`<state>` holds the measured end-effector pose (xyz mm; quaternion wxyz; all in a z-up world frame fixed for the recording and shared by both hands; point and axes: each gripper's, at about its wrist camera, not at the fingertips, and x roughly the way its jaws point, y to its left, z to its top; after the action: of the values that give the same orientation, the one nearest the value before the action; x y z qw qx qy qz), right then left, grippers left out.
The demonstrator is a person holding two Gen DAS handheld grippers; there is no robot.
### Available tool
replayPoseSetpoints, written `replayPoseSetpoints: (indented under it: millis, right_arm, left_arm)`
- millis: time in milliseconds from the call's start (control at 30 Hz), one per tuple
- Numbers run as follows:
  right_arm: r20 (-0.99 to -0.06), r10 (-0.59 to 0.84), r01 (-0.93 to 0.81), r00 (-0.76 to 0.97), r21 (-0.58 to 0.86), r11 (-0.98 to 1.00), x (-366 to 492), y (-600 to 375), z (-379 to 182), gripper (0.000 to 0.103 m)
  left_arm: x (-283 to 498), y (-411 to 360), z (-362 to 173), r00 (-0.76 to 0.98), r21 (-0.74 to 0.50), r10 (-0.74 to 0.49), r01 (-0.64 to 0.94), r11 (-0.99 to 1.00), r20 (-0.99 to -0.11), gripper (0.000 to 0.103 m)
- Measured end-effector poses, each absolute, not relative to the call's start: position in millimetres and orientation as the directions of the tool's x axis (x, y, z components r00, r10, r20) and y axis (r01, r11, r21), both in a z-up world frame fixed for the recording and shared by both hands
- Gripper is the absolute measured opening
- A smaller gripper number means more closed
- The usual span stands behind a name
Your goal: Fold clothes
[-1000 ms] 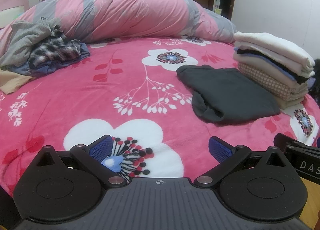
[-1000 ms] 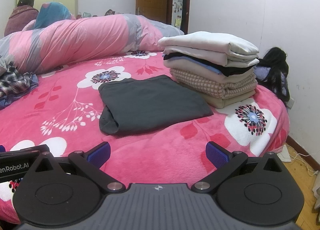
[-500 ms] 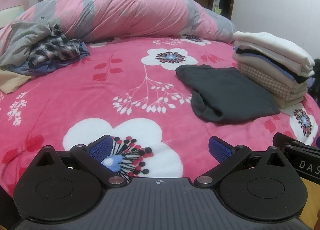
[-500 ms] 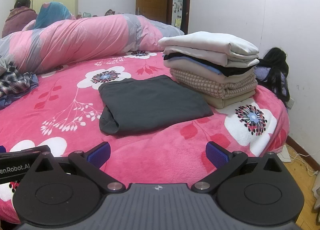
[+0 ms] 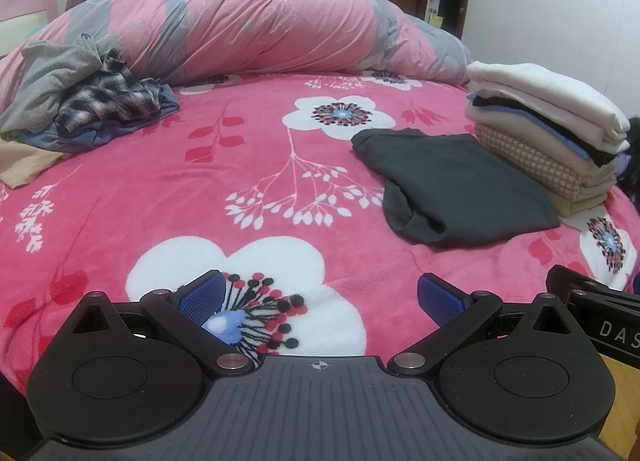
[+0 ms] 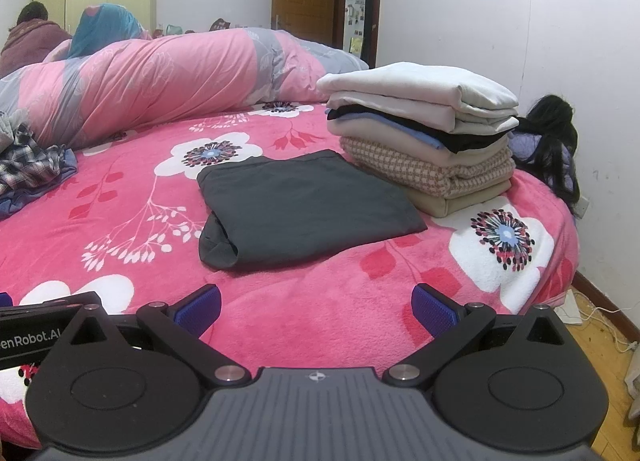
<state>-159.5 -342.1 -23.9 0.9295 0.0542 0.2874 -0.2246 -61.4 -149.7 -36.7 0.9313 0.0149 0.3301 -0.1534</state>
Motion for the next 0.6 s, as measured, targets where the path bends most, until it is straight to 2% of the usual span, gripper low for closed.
replayPoseSetpoints:
  millis: [600]
  right_arm:
    - [-0.558, -0.388, 0.452, 0.733, -0.027, 0.892, -159.6, -339.6, -23.9, 0.103]
  left_arm:
    - [-62.6, -151.9, -37.8, 0.736, -0.067, -0.272, 0.295, 0.953, -0.620, 0.103]
